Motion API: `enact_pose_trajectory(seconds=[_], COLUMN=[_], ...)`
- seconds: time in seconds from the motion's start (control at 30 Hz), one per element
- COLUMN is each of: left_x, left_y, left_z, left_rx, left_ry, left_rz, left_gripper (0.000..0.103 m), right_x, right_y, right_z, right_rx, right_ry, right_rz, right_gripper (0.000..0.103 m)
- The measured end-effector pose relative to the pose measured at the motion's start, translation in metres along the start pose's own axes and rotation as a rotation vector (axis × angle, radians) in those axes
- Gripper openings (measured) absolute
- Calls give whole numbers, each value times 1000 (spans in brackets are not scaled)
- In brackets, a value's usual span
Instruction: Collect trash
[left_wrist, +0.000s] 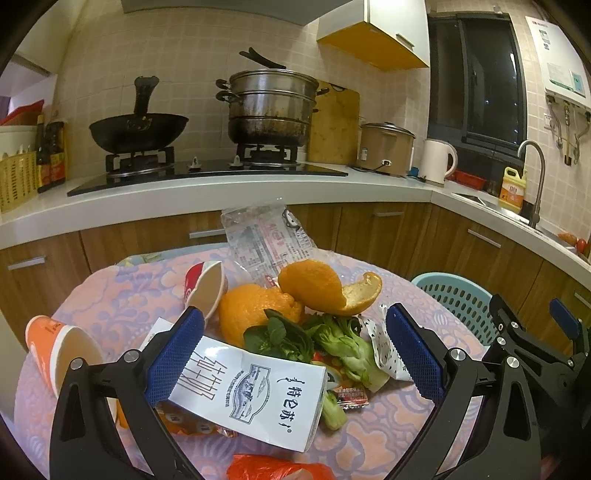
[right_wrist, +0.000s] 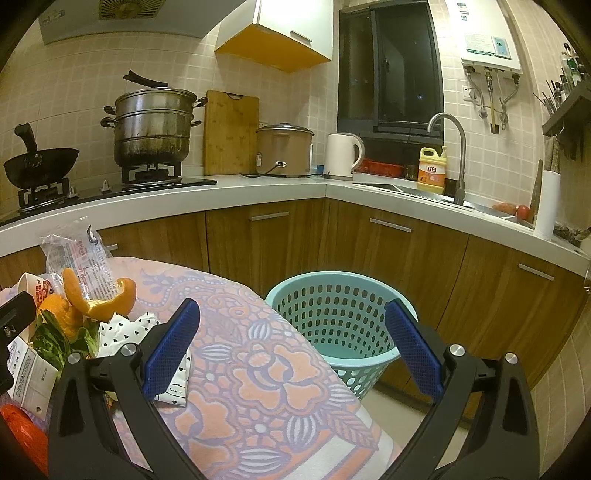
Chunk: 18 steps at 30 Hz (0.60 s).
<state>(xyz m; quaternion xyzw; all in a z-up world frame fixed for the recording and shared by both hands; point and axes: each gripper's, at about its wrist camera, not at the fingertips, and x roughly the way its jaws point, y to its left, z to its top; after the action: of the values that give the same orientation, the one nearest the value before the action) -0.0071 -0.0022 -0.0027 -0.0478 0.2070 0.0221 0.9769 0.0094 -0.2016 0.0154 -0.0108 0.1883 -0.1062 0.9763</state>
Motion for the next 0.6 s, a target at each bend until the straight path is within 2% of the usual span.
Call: enact_pose_trajectory(seconds=[0.6], left_x=[4], left_y=[0], left_z=[3], left_rx=[6], left_ry=[3], left_rz=[5], left_gripper=[96], right_x=[0], right_y=[1], right_z=[0], right_rx=[0], right_ry=[2], right_rz=[-3], right_gripper=[96])
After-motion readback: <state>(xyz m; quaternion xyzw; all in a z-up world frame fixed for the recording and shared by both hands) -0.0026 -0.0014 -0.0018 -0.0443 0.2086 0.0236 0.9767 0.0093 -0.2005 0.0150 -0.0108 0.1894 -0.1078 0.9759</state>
